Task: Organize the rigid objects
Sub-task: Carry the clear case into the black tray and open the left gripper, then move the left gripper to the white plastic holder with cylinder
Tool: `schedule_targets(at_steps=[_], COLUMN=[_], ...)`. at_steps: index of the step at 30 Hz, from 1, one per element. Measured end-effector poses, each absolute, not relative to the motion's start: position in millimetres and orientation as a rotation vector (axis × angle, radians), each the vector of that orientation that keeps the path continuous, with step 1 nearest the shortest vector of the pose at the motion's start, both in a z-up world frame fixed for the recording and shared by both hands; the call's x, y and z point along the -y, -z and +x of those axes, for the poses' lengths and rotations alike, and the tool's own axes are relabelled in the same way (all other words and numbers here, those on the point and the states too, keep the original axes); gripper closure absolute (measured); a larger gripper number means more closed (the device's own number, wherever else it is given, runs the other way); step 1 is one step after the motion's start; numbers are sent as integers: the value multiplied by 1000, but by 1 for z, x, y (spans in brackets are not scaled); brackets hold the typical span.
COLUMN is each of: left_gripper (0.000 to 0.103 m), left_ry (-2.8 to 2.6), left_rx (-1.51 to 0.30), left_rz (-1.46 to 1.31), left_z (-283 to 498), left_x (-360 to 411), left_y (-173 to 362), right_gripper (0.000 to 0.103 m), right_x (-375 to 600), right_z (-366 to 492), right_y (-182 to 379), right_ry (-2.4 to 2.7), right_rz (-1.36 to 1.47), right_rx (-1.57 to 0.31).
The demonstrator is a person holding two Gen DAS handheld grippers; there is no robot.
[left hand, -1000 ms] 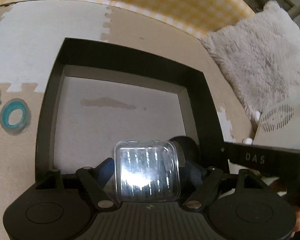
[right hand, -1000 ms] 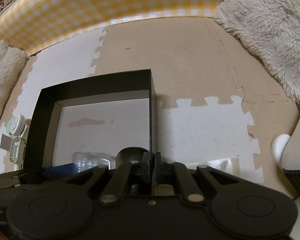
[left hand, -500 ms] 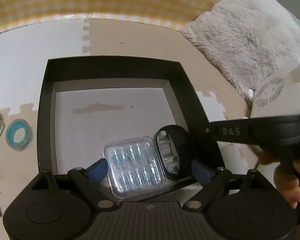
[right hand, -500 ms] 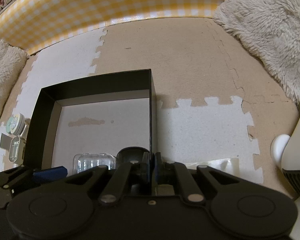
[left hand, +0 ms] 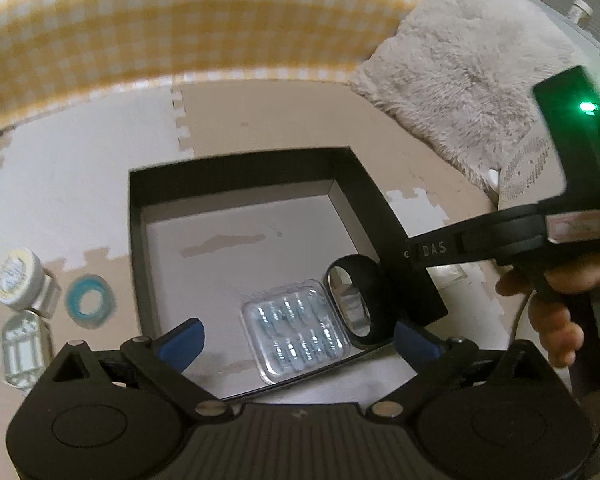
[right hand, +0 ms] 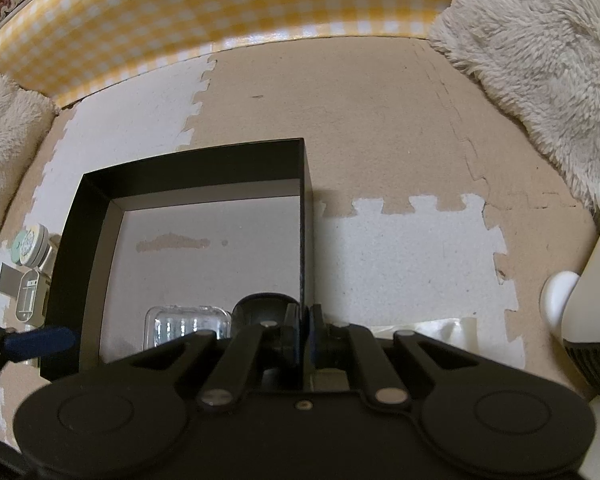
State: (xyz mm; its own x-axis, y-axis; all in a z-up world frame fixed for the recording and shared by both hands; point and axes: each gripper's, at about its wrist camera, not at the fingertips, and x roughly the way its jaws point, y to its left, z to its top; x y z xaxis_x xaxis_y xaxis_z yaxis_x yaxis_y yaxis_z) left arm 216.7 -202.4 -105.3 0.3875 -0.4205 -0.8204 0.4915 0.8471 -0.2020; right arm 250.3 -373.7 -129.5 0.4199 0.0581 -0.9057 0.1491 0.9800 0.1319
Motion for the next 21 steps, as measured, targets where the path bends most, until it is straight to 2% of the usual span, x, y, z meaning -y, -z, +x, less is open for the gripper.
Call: schedule_targets(at_steps=[15, 21], left_gripper=[0, 0], left_ry=[529, 464], left_rx=[-834, -798], left_rz=[59, 40], left_z=[203, 212], left_x=[139, 105], left_y=[51, 47], right_gripper=[99, 99], right_x=[370, 370], right_z=[250, 250], right_y=[129, 129], right_ry=[61, 62], right_rz=[172, 165], right_rx=[-1132, -1131])
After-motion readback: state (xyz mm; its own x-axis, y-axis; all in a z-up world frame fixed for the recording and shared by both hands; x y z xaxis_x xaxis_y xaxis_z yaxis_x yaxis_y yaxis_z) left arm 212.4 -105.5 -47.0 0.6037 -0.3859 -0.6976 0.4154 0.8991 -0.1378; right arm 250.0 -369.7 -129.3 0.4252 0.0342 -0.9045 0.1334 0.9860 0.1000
